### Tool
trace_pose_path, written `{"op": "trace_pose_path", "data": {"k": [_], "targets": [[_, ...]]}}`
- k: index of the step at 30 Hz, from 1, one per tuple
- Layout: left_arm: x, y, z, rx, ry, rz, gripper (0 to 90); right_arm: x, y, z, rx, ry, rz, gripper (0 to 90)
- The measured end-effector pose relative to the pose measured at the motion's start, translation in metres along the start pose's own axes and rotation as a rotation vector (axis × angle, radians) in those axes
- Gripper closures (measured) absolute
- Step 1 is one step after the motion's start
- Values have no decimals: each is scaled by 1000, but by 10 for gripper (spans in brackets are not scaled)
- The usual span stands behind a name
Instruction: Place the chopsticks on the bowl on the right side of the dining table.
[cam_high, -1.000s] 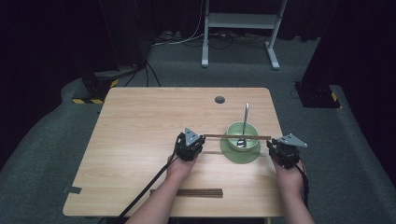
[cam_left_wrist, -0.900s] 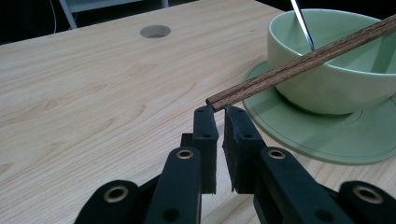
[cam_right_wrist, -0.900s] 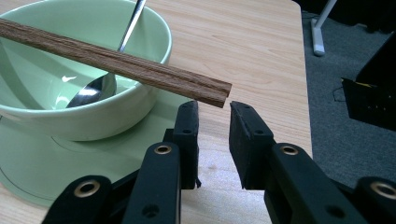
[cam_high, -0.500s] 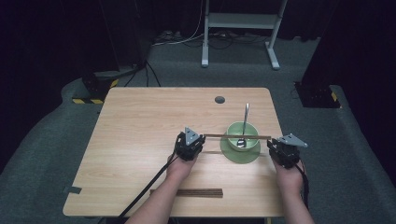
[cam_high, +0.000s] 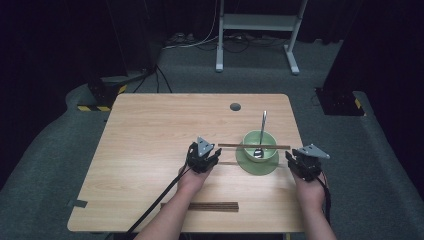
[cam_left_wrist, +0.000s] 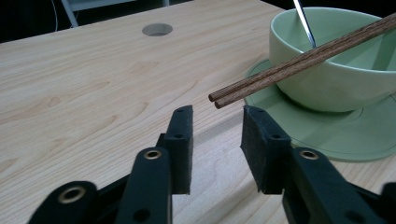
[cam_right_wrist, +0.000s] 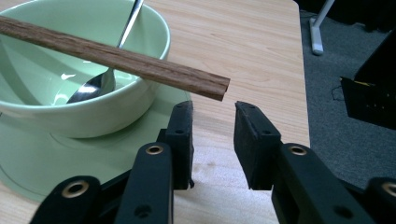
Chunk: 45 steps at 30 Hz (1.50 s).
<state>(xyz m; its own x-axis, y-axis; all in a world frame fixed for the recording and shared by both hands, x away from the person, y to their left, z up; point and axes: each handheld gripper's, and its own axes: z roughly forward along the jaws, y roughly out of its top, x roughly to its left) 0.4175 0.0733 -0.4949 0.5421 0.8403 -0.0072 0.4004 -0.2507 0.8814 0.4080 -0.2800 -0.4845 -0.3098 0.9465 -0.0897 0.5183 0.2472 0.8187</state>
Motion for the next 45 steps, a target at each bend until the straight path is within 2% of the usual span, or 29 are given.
{"op": "trace_pose_path", "data": {"k": [3,7,8,9,11,12,13,14,15,16,17,18,20,23,24,25,26,28,29,30,31,33,34,35,37,38,41,43,45], "targets": [[2,1,-3,1,-4,-7,590,1,-1,-2,1,0,-3,653],[11,1,-13,3,-31,-31,477,6,-3,-11,-16,11,1,584],[15,0,-17,14,-42,-39,477,8,-4,-14,-22,18,2,567],[19,-1,-21,26,-56,-45,439,11,-5,-18,-26,32,1,526],[29,-5,-31,35,-78,-61,427,17,-6,-23,-27,60,-5,477],[40,-11,-41,55,-79,-65,376,28,-8,-28,-28,98,-14,411],[40,-11,-41,55,-79,-65,349,28,-8,-28,-28,98,-14,411],[47,-16,-47,72,-75,-64,349,34,-10,-30,-24,118,-19,391],[54,-21,-54,95,-60,-56,296,40,-11,-32,-20,136,-21,369],[71,-35,-70,139,-25,-41,237,54,-15,-34,4,196,-20,327],[71,-35,-70,139,-25,-41,214,58,-17,-33,15,216,-9,322],[81,-44,-79,161,-5,-39,214,58,-17,-33,15,216,-9,322],[101,-62,-102,188,41,-38,188,69,-23,-29,55,258,-4,301],[135,-94,-142,211,88,-90,159,83,-31,-23,103,255,-39,298],[149,-110,-161,237,129,-115,151,86,-35,-19,130,244,-43,300],[149,-110,-161,237,129,-115,149,86,-35,-19,130,244,-43,300],[155,-118,-171,250,154,-118,149,87,-36,-18,144,242,-37,306],[163,-135,-187,271,214,-98,149,87,-40,-13,182,235,-14,312],[165,-144,-195,256,210,-106,140,88,-41,-12,191,227,-11,308],[165,-144,-195,256,210,-106,152,88,-41,-12,191,227,-11,308],[164,-145,-197,254,205,-118,152,89,-43,-11,173,220,-27,307],[161,-145,-197,256,183,-109,150,94,-46,-10,146,197,-60,301],[158,-145,-195,258,165,-107,144,95,-45,-9,148,184,-49,282],[158,-145,-195,258,165,-107,144,95,-45,-9,148,184,-49,282],[156,-144,-194,259,149,-92,143,97,-45,-9,154,139,-7,257],[156,-144,-194,261,147,-92,139,100,-44,-7,156,119,0,237],[156,-144,-193,263,138,-93,119,107,-43,-7,148,87,-28,218],[156,-144,-192,265,134,-92,109,107,-43,-6,149,95,-28,218],[156,-144,-193,267,132,-88,106,105,-42,-5,158,110,-5,216]]}}
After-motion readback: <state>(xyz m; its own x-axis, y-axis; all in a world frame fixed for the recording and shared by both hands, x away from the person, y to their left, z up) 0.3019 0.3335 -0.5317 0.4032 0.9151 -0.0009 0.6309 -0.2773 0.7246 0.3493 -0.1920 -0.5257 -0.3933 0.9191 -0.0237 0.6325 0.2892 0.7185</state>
